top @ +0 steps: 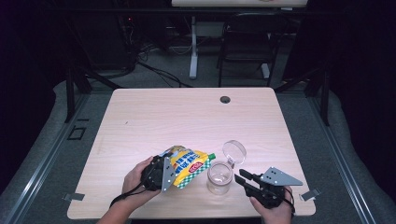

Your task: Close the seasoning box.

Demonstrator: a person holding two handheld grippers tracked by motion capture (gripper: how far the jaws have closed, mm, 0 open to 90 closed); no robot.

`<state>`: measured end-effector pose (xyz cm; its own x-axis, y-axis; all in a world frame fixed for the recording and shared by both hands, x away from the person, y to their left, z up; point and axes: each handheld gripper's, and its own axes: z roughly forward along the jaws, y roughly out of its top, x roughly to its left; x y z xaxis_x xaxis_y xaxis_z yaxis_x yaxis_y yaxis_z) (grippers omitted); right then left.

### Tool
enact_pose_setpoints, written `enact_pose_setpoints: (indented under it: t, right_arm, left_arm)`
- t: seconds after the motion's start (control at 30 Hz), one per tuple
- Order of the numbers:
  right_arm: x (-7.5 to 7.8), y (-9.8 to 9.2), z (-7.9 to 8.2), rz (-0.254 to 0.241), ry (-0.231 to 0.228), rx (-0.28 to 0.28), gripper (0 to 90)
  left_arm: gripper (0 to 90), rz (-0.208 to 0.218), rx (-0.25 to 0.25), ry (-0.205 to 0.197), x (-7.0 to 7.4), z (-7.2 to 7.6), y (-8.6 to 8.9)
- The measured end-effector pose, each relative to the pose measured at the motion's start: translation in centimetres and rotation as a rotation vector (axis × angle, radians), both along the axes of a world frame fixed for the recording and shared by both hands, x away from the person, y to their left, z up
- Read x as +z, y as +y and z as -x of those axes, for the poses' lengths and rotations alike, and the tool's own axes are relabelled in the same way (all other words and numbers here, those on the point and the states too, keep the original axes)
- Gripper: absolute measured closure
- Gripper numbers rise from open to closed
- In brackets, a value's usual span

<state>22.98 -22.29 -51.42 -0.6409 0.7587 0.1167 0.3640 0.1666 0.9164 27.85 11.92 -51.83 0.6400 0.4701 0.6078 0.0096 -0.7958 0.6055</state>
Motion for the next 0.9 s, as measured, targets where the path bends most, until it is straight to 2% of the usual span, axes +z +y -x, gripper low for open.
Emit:
enact_pose_setpoints:
  t: [0.27, 0.77, 0.9]
  right_arm:
    - [0.06, 0.13, 0.11, 0.001, 0.004, 0.024, 69.8]
    - [0.14, 0.56, 0.22, 0.016, -0.011, 0.022, 70.8]
    - [0.12, 0.71, 0.22, 0.020, -0.015, 0.023, 71.0]
  left_arm:
    - [63.1, -0.010, 0.003, 0.006, -0.04, -0.04, 0.02]
    - [63.1, -0.054, 0.005, -0.028, -0.39, 0.16, -0.33]
    - [63.1, -0.053, 0.003, -0.030, -0.50, 0.22, -0.44]
